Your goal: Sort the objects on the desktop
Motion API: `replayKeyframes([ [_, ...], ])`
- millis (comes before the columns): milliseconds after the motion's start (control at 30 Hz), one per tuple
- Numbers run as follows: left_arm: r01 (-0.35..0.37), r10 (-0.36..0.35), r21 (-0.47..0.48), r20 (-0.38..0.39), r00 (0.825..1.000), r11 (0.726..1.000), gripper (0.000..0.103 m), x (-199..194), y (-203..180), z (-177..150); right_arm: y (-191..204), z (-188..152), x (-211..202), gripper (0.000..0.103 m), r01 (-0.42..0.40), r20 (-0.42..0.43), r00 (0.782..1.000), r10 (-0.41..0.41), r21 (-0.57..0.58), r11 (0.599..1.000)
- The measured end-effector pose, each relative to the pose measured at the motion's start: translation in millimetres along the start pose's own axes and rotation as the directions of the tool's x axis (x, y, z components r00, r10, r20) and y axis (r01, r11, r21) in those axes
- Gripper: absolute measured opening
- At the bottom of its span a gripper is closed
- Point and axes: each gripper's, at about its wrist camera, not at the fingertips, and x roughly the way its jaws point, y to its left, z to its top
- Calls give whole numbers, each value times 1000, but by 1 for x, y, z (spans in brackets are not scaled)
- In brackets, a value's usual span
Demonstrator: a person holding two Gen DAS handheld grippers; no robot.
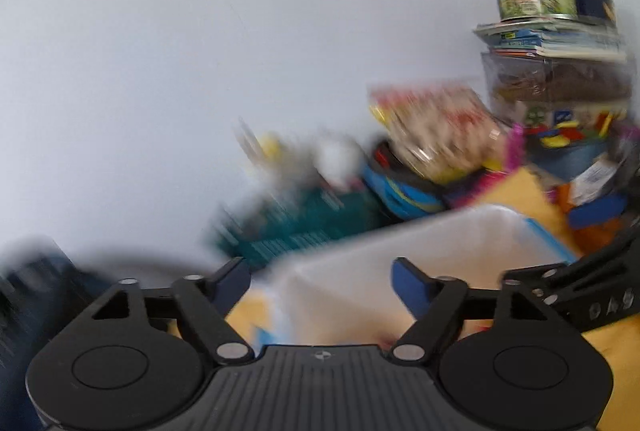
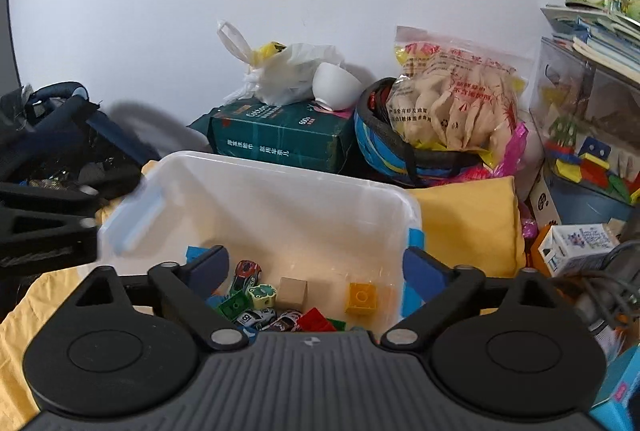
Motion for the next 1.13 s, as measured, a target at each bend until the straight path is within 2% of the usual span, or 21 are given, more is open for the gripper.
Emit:
replayKeyframes([
  [33,-57,54,53,64,996,997,90,-12,-7,0,-1,2,3,100,-1,-24,1000,1,-5,1000],
  [67,-73,66,72,92,994,995,91,-18,-10,1,-2,4,5,100,4,-56,998,-4,-5,1000],
  [100,-62,55,81,85,995,995,91,-22,-10,2,-3,5,7,100,8,-78,997,-7,1,1000],
  [167,-13,15,95,-17,1000,995,92,-18,-9,8,-6,6,7,101,8,-106,994,-6,14,1000],
  [267,44,-30,86,-165,986,995,92,-7,-6,11,-7,5,1,103,27,-119,992,-26,3,1000],
  [333,91,-74,79,-191,979,993,92,-6,-4,10,-7,5,-2,103,33,-120,992,-32,3,999],
  [400,59,-43,76,-190,981,995,92,-6,-3,9,-8,5,-4,103,32,-125,992,-30,14,999],
  [500,63,-60,3,-224,973,998,92,0,6,12,-8,2,-1,103,41,-146,989,-37,29,999],
  [633,144,-189,-165,-302,935,976,92,17,16,10,0,-6,6,103,46,-195,980,-45,0,999],
  [700,145,-212,-216,-333,919,966,92,24,19,2,5,-9,8,103,48,-210,976,-50,-17,999],
  [900,122,-194,-202,-389,901,972,92,38,13,-3,11,-6,8,103,74,-194,978,-78,-26,997],
  [967,133,-209,-209,-398,893,969,92,41,12,-3,11,-6,9,103,68,-194,978,-70,-20,997],
  [1000,135,-210,-209,-399,893,969,92,42,12,-2,11,-6,10,103,67,-199,978,-70,-19,998],
  [1133,101,-156,-162,-377,913,982,92,40,7,-2,12,-9,13,103,66,-203,977,-70,-24,998],
])
